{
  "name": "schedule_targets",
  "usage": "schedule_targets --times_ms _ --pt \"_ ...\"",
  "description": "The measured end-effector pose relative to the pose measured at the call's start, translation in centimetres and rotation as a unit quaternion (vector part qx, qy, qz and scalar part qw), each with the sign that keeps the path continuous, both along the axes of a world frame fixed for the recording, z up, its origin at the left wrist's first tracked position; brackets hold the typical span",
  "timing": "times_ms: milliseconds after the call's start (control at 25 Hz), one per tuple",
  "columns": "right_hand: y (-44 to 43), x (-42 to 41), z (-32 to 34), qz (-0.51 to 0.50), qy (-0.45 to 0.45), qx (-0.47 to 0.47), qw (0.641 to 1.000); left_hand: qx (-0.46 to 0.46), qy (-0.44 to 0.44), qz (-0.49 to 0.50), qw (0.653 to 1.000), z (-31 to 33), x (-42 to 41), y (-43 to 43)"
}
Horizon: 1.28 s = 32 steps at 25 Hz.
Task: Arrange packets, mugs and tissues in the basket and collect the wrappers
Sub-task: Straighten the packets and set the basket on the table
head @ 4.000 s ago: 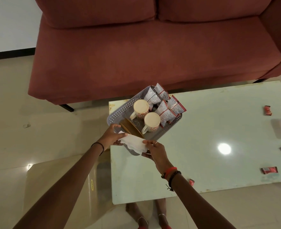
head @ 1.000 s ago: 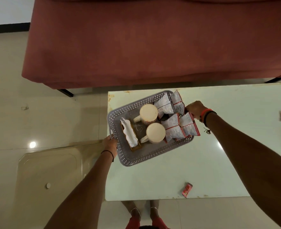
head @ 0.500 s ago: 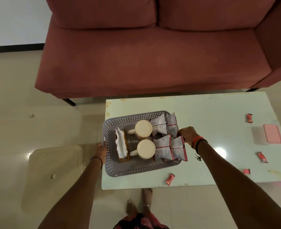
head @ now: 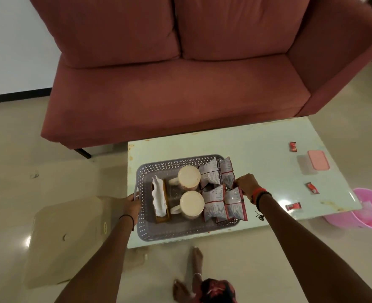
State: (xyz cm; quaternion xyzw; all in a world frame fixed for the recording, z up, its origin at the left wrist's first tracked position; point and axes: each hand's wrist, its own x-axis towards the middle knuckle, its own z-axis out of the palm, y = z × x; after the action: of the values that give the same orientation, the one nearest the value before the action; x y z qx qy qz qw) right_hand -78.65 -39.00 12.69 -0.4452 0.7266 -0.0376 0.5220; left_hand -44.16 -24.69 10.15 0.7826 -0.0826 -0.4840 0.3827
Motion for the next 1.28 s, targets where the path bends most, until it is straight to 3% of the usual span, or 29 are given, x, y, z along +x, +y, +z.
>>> schedule_targets --times_ms 160,360,800,1280 --pt "0.7 -3.7 0.4 -0.028 0.003 -0.035 0.999 -0.001 -0.026 -0.022 0.999 0.8 -3.2 -0.3" --pt "-1.3 -9.7 0.3 -0.024 -0.007 -0.003 1.0 0.007 -0.088 -0.028 0.996 0.4 -8.9 -2.6" --pt "-9.7 -20.7 -3.8 -0.04 0.031 -0.032 0.998 0.05 -0.069 -0.013 0.996 -4.4 -21.7 -11.4" --pt "-17.7 -22.0 -10.9 -0.041 0.055 -0.039 0.997 0.076 -0.082 -0.058 0.992 -11.0 -23.2 -19.2"
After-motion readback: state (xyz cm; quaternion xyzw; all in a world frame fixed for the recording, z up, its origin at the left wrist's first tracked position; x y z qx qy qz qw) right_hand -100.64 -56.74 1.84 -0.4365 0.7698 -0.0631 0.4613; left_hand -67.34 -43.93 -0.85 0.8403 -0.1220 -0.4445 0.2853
